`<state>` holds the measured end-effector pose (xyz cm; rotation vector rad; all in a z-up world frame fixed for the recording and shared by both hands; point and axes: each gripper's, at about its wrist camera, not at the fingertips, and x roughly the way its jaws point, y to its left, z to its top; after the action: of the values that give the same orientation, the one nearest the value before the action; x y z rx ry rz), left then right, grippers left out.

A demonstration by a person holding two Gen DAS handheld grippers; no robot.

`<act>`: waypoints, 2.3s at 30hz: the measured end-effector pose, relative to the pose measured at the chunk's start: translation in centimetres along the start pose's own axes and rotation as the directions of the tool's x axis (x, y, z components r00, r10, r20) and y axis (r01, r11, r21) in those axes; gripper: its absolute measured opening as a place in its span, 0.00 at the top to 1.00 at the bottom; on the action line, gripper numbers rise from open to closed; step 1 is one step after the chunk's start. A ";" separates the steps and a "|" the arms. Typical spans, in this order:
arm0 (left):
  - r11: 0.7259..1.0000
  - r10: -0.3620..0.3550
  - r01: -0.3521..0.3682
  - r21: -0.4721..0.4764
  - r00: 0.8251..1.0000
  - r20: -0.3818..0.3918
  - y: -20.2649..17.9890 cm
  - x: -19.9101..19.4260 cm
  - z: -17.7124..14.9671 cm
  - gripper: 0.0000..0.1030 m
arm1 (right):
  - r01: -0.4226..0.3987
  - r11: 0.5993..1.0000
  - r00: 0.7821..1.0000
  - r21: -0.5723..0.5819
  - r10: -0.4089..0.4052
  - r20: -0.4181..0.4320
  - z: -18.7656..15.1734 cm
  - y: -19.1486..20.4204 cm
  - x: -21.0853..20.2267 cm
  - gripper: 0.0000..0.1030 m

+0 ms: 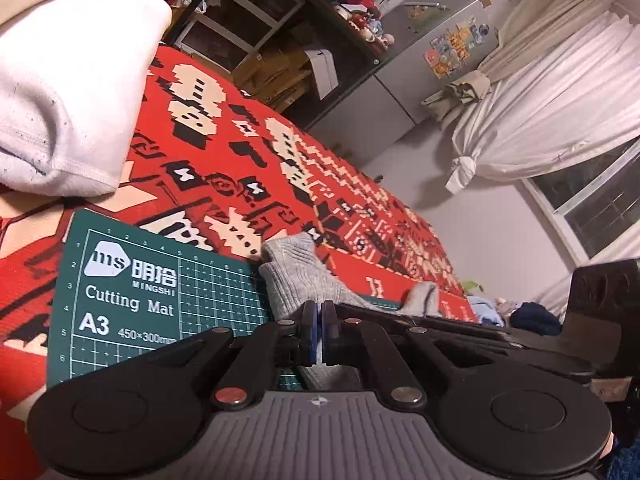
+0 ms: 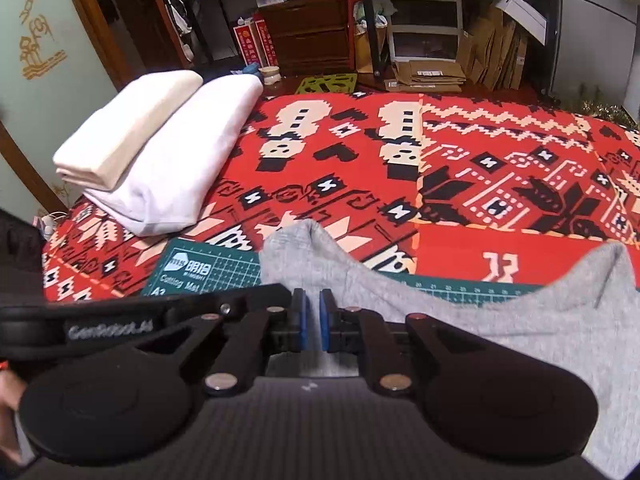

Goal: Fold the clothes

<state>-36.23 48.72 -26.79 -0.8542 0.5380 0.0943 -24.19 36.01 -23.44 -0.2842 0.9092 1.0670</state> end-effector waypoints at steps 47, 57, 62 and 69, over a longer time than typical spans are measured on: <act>0.988 -0.058 0.106 0.114 0.928 -0.368 -5.6 -1.0 -6.2 0.96 | -0.004 0.999 0.978 -0.048 -0.006 -0.210 -8.2 -1.2 -9.2 0.90; 0.969 -0.079 0.176 0.174 0.887 -0.455 -6.8 -0.9 -7.7 0.96 | -0.025 1.000 0.978 -0.014 0.021 -0.207 -10.4 -2.0 -11.8 0.90; 0.964 -0.131 0.216 0.158 0.895 -0.425 -6.9 -1.1 -7.4 0.96 | 0.006 1.000 0.993 0.018 -0.004 -0.115 -8.9 -2.9 -13.2 0.90; 0.969 -0.157 0.215 0.123 0.917 -0.367 -6.4 -0.9 -7.1 0.96 | 0.061 0.997 0.987 0.051 -0.052 -0.152 -9.5 -4.4 -11.3 0.90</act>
<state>-38.10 39.37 -25.75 -0.7630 0.7887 -0.2826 -27.19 21.01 -21.74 -0.3457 1.0581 0.9760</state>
